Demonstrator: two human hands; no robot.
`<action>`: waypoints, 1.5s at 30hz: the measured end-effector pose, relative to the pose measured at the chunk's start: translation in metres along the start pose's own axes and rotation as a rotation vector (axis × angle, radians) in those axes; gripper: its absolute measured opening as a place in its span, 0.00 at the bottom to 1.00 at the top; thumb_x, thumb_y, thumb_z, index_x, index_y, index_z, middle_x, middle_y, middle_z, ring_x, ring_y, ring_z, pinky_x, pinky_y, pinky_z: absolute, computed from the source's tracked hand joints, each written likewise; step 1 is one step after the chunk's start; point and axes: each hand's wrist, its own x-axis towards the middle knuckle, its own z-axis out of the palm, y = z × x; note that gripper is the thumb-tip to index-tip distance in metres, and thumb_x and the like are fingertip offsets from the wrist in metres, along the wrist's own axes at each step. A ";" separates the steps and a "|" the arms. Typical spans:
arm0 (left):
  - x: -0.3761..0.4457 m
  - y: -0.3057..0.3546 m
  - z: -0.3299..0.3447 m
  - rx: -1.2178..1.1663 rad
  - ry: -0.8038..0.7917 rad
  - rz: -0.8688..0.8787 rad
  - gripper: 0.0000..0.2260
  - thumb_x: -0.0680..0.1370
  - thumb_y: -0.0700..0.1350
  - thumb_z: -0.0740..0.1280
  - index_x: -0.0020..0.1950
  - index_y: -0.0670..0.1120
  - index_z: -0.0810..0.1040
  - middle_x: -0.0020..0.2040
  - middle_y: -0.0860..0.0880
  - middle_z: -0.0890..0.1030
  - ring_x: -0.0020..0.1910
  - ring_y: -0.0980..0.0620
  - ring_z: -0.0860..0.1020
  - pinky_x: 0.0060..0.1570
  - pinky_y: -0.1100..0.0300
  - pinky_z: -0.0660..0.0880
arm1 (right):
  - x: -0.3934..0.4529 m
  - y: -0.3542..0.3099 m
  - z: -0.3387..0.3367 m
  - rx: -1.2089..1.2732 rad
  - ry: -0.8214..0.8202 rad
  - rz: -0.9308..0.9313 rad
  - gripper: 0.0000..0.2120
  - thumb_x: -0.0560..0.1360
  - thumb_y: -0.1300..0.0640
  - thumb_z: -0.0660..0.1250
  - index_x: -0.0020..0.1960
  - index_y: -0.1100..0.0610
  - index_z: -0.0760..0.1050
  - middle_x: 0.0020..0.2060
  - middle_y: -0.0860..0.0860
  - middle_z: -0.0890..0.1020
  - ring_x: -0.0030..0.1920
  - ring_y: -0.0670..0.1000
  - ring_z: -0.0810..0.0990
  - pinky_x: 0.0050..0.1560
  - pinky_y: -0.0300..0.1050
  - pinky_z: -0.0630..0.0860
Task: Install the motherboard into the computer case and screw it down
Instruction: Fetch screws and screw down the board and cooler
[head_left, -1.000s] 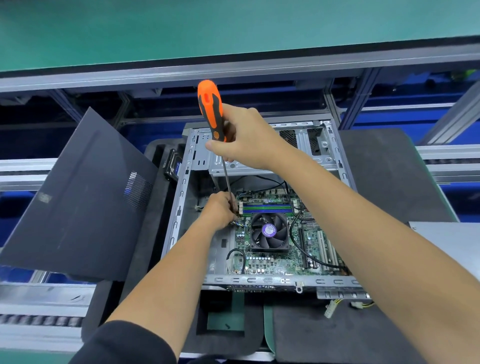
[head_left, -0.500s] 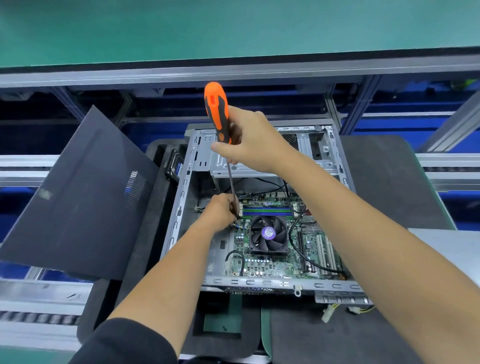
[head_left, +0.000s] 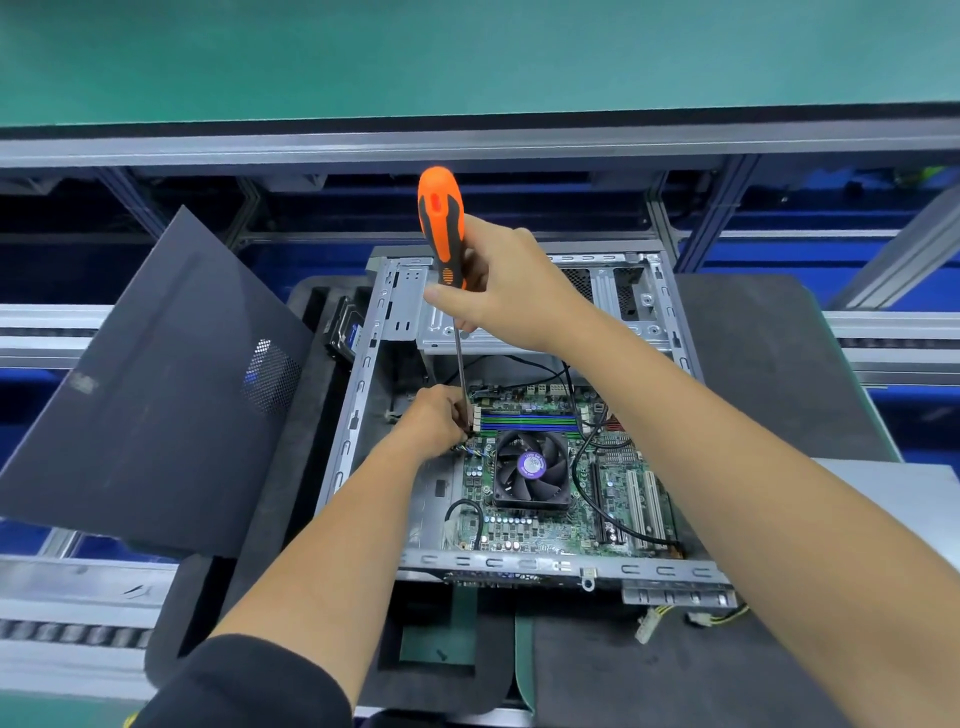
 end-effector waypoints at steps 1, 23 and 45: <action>0.000 0.001 0.000 0.013 -0.009 -0.004 0.16 0.67 0.27 0.71 0.32 0.47 0.74 0.37 0.46 0.79 0.36 0.51 0.75 0.41 0.56 0.77 | 0.000 0.000 0.000 -0.013 0.000 0.008 0.10 0.74 0.55 0.70 0.45 0.56 0.69 0.34 0.54 0.79 0.31 0.52 0.81 0.38 0.50 0.79; 0.000 0.013 0.000 0.371 -0.082 -0.002 0.13 0.71 0.45 0.75 0.48 0.43 0.75 0.51 0.43 0.79 0.43 0.46 0.79 0.41 0.59 0.74 | 0.008 -0.034 -0.020 -0.151 0.073 -0.110 0.12 0.78 0.54 0.60 0.60 0.54 0.63 0.33 0.49 0.70 0.30 0.45 0.69 0.35 0.42 0.71; 0.008 0.013 0.003 0.284 -0.121 -0.080 0.15 0.70 0.39 0.76 0.54 0.38 0.78 0.52 0.41 0.81 0.52 0.45 0.81 0.53 0.55 0.78 | 0.038 -0.092 -0.048 -0.717 -0.479 -0.122 0.04 0.77 0.56 0.61 0.47 0.54 0.75 0.40 0.47 0.76 0.42 0.51 0.75 0.40 0.47 0.72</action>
